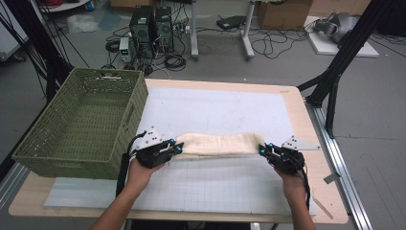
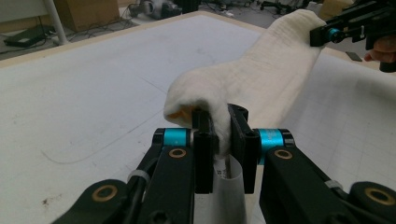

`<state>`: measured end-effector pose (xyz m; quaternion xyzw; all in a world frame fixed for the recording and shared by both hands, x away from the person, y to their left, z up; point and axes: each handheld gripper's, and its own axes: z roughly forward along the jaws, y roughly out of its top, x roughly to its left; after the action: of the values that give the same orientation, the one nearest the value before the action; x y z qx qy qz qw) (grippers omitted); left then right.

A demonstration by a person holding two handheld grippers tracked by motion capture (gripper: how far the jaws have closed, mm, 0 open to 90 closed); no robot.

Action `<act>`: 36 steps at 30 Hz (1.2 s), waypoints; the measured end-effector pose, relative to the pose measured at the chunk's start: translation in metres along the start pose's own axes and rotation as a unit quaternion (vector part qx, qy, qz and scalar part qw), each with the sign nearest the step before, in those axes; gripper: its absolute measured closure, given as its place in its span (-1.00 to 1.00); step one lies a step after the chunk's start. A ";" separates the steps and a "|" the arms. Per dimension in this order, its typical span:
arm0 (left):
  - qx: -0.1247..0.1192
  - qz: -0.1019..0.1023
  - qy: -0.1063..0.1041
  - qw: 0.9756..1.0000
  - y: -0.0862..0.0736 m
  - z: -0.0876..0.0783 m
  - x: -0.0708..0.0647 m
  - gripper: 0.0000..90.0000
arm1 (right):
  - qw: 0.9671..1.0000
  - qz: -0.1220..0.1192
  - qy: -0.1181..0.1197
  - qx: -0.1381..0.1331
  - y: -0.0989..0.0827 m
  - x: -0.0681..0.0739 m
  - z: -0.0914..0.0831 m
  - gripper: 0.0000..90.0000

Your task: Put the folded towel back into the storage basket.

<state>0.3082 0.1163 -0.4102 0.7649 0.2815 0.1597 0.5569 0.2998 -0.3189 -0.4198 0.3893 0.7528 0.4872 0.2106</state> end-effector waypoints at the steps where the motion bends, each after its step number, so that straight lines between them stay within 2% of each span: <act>1: -0.001 0.003 0.001 1.000 0.001 -0.002 0.000 0.80 | 1.000 -0.002 0.001 -0.005 0.002 0.000 -0.001 0.78; 6: -0.018 0.003 0.003 1.000 0.005 -0.014 -0.002 0.80 | 1.000 -0.016 0.006 -0.022 0.012 0.004 -0.002 0.78; 10: -0.021 0.008 0.007 1.000 0.007 -0.023 -0.003 0.81 | 0.999 -0.030 0.008 -0.026 0.019 0.007 0.001 0.78; 13: -0.033 0.007 0.010 0.999 0.009 -0.031 -0.005 0.81 | 0.999 -0.036 0.011 -0.030 0.024 0.009 0.003 0.78; 18: -0.052 0.011 0.011 0.999 0.011 -0.046 -0.008 0.81 | 0.997 -0.048 0.025 -0.048 0.033 0.012 0.004 0.78; 21: -0.060 0.014 0.014 0.998 0.011 -0.055 -0.010 0.81 | 0.996 -0.063 0.033 -0.053 0.038 0.013 0.006 0.78; 26: -0.077 0.017 0.025 0.997 0.013 -0.071 -0.010 0.81 | 0.994 -0.078 0.049 -0.062 0.053 0.016 0.016 0.78; 31: -0.095 0.017 0.036 0.995 0.018 -0.087 -0.007 0.81 | 0.991 -0.078 0.067 -0.081 0.075 0.019 0.029 0.78; 36: -0.102 0.019 0.047 0.994 0.020 -0.098 -0.005 0.80 | 0.990 -0.089 0.072 -0.078 0.094 0.021 0.047 0.78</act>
<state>0.2543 0.1837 -0.3585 0.7012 0.2746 0.2338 0.6150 0.3551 -0.2544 -0.3547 0.2671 0.7571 0.5506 0.2284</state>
